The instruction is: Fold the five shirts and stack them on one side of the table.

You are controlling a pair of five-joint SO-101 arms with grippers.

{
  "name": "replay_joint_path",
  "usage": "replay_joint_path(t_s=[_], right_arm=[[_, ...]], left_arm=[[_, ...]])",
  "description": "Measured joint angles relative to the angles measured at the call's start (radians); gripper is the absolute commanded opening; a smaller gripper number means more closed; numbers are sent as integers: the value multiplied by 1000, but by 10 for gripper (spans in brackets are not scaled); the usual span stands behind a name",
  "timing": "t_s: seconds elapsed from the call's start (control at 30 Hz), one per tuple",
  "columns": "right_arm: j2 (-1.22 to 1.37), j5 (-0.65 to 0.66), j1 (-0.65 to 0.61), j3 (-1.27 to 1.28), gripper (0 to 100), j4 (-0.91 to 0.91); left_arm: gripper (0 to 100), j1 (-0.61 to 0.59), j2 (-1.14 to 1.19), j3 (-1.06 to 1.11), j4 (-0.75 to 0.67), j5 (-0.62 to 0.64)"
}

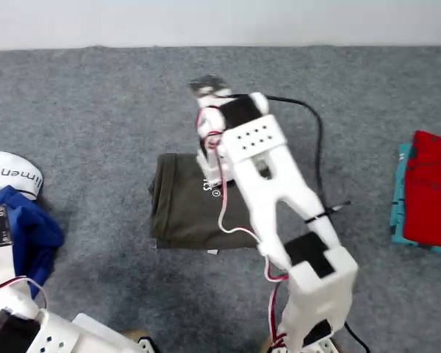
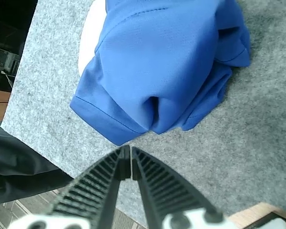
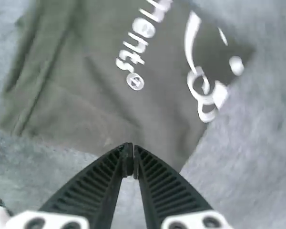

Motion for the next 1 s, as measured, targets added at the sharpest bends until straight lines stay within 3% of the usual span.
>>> replay_joint_path(t_s=[0.2,0.4,0.47,0.6,1.0], right_arm=[[-44,-236,32,89,46,0],[20,-396,28,89,313,0],[61,-453,29,89,357,0],[137,-512,31,89,351,0],[330,-528,28,89,313,-84]], left_arm=[[16,0,0,0,0,0],[16,0,0,0,0,0],[16,0,0,0,0,0],[16,0,0,0,0,0],[16,0,0,0,0,0]])
